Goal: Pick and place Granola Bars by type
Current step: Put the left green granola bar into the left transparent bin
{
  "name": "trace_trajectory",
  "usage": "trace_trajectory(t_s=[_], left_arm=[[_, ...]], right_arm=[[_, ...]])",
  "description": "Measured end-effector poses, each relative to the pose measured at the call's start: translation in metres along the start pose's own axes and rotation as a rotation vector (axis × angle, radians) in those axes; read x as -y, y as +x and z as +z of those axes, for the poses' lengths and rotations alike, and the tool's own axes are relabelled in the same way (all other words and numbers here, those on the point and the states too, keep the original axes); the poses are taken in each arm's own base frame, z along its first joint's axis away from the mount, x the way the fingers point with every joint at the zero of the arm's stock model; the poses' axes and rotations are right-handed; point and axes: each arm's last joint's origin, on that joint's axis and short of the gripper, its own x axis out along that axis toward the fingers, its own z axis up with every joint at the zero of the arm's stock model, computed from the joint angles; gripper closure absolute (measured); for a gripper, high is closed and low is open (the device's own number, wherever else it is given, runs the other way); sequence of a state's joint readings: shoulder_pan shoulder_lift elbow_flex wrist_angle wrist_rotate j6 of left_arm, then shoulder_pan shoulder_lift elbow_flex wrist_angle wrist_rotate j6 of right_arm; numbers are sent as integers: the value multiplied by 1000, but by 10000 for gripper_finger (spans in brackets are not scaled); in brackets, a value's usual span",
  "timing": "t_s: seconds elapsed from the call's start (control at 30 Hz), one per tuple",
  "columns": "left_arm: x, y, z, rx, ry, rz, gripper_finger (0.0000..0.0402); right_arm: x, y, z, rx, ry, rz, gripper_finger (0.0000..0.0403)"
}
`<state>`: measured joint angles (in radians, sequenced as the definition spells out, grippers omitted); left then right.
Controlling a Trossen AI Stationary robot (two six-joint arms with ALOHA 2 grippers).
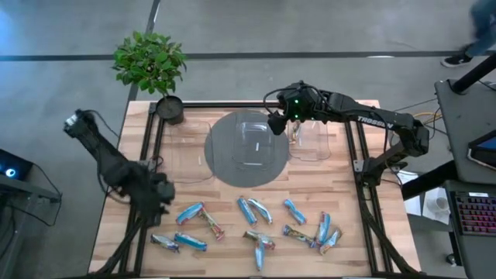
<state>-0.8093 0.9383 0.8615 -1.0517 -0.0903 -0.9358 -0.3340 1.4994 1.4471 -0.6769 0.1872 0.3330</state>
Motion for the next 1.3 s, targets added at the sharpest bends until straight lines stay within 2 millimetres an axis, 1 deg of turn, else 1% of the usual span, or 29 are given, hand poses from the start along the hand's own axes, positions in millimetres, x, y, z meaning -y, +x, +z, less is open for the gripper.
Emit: trace_trajectory(t_s=[0.1, 0.17, 0.27, 0.37, 0.47, 0.57, 0.7, 0.8, 1.07, 1.2, 1.3], left_arm=[[24, 14, -11, -2, 61, -3, 262], [40, 25, -14, 2, 115, -33, 262], [61, 46, -19, -31, 174, -73, 262], [73, 70, -24, -118, 194, -56, 262], [74, 90, -29, -195, 192, 17, 261], [77, 104, -32, -230, 182, 42, 261], [85, 114, -37, -237, 214, 15, 261], [86, 120, -42, -249, 219, 37, 261], [78, 147, -53, -291, 143, 153, 261], [72, 153, -56, -290, 54, 198, 263], [70, 146, -55, -247, -42, 186, 282]], right_arm=[[0, 0, 0, 6, -39, -17, 163], [1, 0, 0, 9, -60, -24, 162], [1, 0, 1, 14, -75, -40, 161], [1, 0, 1, 16, -80, -49, 161], [1, 0, 1, 16, -83, -49, 161], [1, 0, 1, 16, -84, -49, 161], [2, 0, 0, 15, -90, -50, 161], [2, 0, 1, 16, -90, -50, 161], [2, 1, 1, 22, -91, -75, 161], [2, 1, 1, 21, -91, -75, 161], [2, 1, 0, 21, -91, -75, 163]])
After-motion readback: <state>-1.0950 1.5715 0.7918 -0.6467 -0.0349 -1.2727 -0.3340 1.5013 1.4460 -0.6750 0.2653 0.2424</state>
